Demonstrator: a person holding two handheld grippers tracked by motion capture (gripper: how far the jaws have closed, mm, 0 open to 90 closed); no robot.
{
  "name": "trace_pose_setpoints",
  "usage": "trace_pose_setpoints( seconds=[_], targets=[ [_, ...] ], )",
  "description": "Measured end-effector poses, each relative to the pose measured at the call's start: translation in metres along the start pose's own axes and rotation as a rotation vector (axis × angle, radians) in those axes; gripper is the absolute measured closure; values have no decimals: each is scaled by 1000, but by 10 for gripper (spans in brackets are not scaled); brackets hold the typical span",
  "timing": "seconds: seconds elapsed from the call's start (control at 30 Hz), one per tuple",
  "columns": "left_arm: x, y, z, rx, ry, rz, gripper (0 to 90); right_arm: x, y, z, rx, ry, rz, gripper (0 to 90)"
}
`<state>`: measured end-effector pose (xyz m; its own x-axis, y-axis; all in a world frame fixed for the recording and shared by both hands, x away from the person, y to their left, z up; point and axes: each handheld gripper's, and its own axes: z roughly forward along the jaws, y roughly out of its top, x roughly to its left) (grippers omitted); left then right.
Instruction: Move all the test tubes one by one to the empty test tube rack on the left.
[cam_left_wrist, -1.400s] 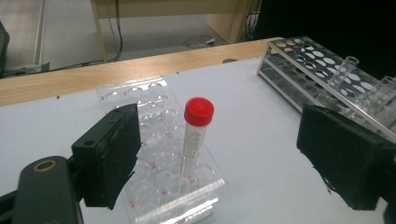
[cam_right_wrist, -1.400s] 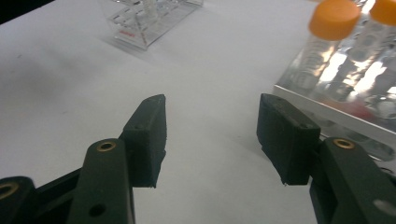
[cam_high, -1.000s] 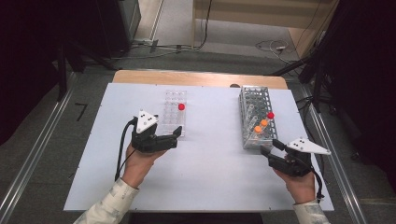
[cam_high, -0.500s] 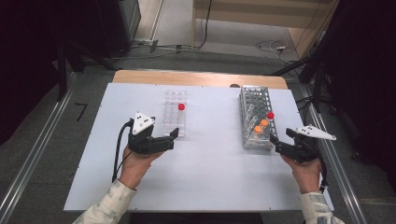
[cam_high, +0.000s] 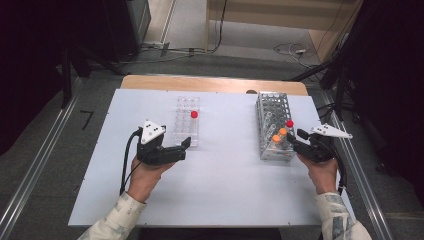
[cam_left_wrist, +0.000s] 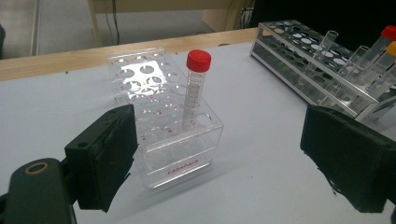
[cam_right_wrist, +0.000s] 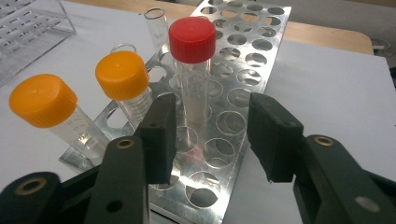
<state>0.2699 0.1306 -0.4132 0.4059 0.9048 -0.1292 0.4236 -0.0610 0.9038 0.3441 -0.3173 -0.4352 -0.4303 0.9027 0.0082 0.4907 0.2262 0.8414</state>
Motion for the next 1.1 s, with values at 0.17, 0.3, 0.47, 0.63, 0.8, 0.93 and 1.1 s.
trace_pose_setpoints(
  seconds=[0.17, 0.3, 0.47, 0.63, 0.8, 0.93, 1.1],
  targets=[
    [-1, 0, 0, 3, -2, 4, 114, 0, 0, 6, 2, 9, -8, 568],
    [0, 0, 0, 2, -2, 0, 116, 0, 1, 10, 7, 11, -12, 591],
    [0, 0, 1, 6, -4, 1, 120, 0, 1, 14, 4, 18, -19, 631],
    [0, 0, 1, 10, -4, 2, 121, 0, 1, 18, 3, 27, -24, 663],
    [-1, 0, 1, 13, -5, 2, 122, 0, 2, 21, 2, 35, -21, 688],
    [-1, 0, 1, 13, -5, 2, 123, 0, 2, 23, 1, 42, -20, 692],
    [-1, 0, 2, 13, -6, 1, 123, 1, 3, 26, 5, 47, -18, 700]
  ],
)
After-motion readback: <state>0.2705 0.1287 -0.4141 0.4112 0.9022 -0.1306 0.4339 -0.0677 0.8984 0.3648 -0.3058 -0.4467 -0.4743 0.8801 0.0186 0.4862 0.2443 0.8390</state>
